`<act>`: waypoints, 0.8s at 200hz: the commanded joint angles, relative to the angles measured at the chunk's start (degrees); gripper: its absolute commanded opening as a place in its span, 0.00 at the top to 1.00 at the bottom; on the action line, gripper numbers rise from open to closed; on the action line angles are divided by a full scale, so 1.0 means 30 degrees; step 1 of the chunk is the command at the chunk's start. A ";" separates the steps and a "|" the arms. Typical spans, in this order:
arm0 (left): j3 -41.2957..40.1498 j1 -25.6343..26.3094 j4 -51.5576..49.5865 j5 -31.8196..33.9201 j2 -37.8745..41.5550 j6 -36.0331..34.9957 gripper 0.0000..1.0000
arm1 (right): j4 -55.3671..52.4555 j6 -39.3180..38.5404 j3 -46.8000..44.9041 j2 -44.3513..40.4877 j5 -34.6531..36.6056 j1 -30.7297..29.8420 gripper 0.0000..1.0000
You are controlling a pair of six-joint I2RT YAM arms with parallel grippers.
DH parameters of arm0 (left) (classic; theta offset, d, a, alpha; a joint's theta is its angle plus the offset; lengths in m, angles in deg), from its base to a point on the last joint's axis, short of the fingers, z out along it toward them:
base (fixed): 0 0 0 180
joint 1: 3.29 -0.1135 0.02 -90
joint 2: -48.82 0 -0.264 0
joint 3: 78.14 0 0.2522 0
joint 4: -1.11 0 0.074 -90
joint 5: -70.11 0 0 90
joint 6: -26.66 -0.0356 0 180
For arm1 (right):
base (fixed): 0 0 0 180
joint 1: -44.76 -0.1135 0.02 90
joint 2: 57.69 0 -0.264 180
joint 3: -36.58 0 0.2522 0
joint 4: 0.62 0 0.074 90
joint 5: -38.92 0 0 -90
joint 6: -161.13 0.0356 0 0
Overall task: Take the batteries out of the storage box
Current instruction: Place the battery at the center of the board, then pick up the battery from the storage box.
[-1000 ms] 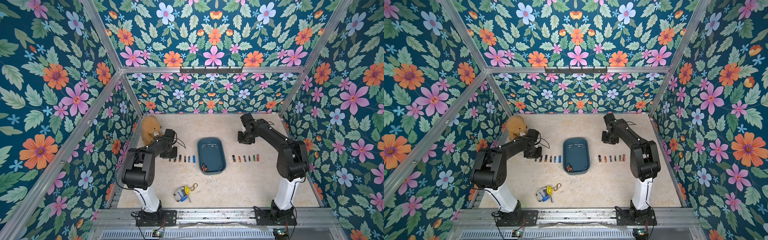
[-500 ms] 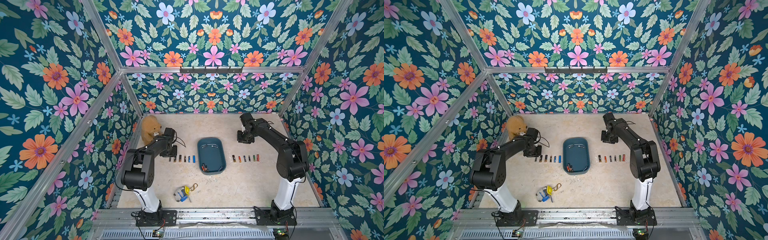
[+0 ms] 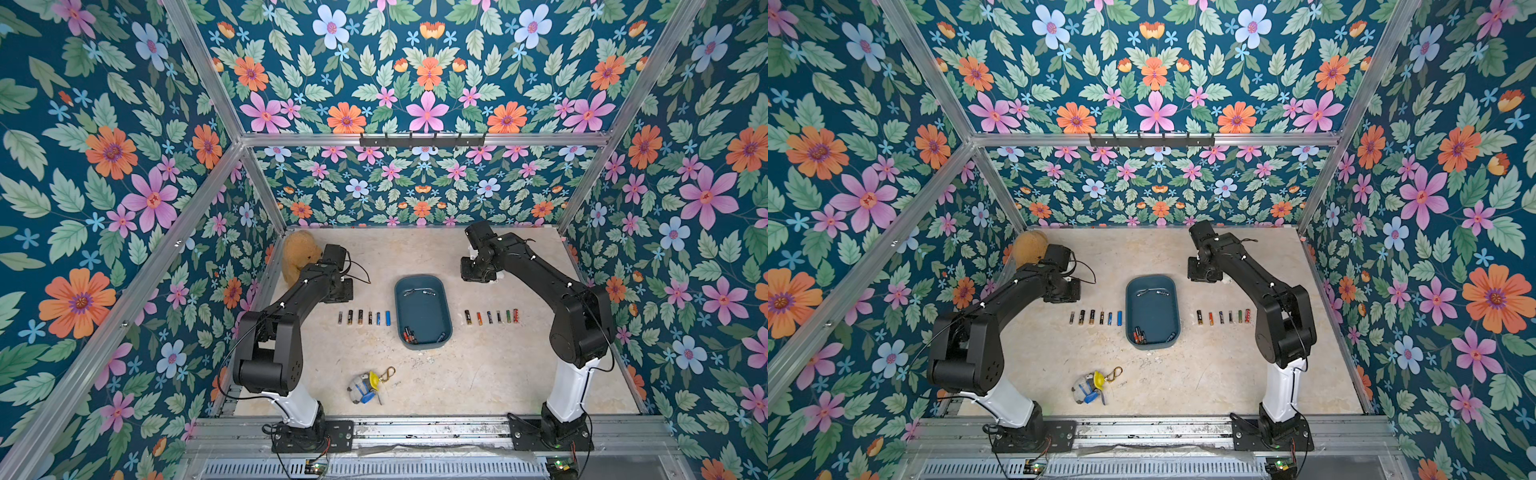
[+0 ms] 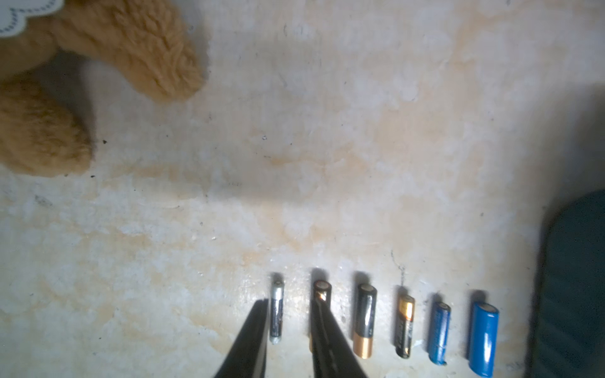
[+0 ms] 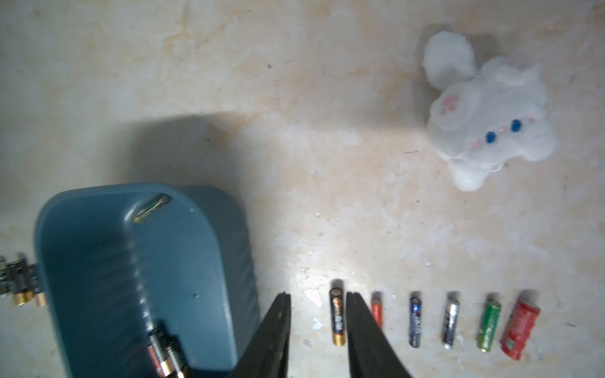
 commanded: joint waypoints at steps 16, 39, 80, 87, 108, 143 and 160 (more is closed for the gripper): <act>-0.0416 -0.0007 -0.0694 -0.0745 0.1149 0.1091 0.69 | 0.0271 0.1005 -0.0493 -0.0970 -0.0691 -0.1407 0.66; -0.0827 0.0022 -0.0675 -0.1237 0.2040 0.1516 0.67 | 0.0990 0.1387 -0.1276 -0.1250 -0.1121 -0.2503 0.66; -0.1503 0.0125 -0.0651 -0.1720 0.3170 0.2154 0.66 | 0.2152 0.1806 -0.2235 -0.1100 -0.2008 -0.4213 0.65; -0.1667 0.0188 -0.0614 -0.1758 0.3311 0.2250 0.65 | 0.2457 0.1886 -0.2528 -0.1045 -0.2175 -0.4493 0.65; -0.2041 0.0300 -0.0556 -0.1846 0.3476 0.2375 0.65 | 0.3570 0.2103 -0.3539 -0.0943 -0.2803 -0.5206 0.65; -0.2315 0.0417 -0.0585 -0.1822 0.3507 0.2500 0.65 | 0.5221 0.2320 -0.4872 -0.0500 -0.3622 -0.6202 0.65; -0.2290 0.0460 -0.0642 -0.1789 0.3502 0.2522 0.65 | 0.5988 0.2512 -0.5497 -0.0340 -0.4150 -0.6613 0.64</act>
